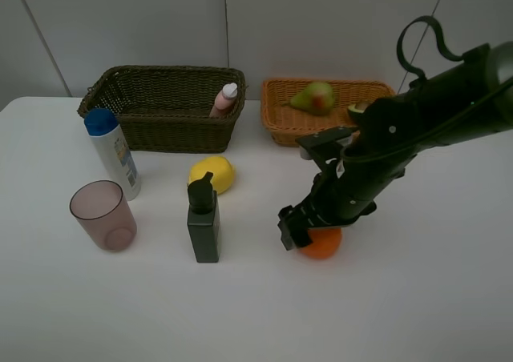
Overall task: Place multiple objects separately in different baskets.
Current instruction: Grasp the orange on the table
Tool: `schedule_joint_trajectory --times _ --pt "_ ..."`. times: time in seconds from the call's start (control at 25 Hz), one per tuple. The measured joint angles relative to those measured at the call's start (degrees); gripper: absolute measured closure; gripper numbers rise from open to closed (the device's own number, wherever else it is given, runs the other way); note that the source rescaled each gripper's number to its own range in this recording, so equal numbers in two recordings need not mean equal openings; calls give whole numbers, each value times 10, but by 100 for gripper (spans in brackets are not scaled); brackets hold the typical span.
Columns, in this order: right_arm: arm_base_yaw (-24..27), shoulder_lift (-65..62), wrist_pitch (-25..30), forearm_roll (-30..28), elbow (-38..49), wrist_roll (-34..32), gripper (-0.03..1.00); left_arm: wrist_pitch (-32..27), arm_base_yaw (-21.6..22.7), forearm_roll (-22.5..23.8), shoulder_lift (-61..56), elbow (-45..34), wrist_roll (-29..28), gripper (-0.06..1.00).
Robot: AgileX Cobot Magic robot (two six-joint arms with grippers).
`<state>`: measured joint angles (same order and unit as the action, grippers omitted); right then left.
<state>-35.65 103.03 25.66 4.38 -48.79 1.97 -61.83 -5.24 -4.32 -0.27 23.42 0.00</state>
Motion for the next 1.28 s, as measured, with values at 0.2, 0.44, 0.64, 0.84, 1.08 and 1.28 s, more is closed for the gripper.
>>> schedule_joint_trajectory --times 0.2,0.44,0.64,0.84,1.08,1.28 --pt "0 0 6 10 0 0 36 0 0 0 0 0 0 -6" --pt "0 0 11 13 0 0 36 0 0 0 0 0 0 -6" --pt "0 0 12 9 0 0 36 0 0 0 0 0 0 -6" --pt "0 0 12 9 0 0 36 0 0 0 0 0 0 -6" --pt "0 0 12 8 0 0 36 0 0 0 0 0 0 -6" --pt "0 0 12 9 0 0 36 0 0 0 0 0 0 -6"
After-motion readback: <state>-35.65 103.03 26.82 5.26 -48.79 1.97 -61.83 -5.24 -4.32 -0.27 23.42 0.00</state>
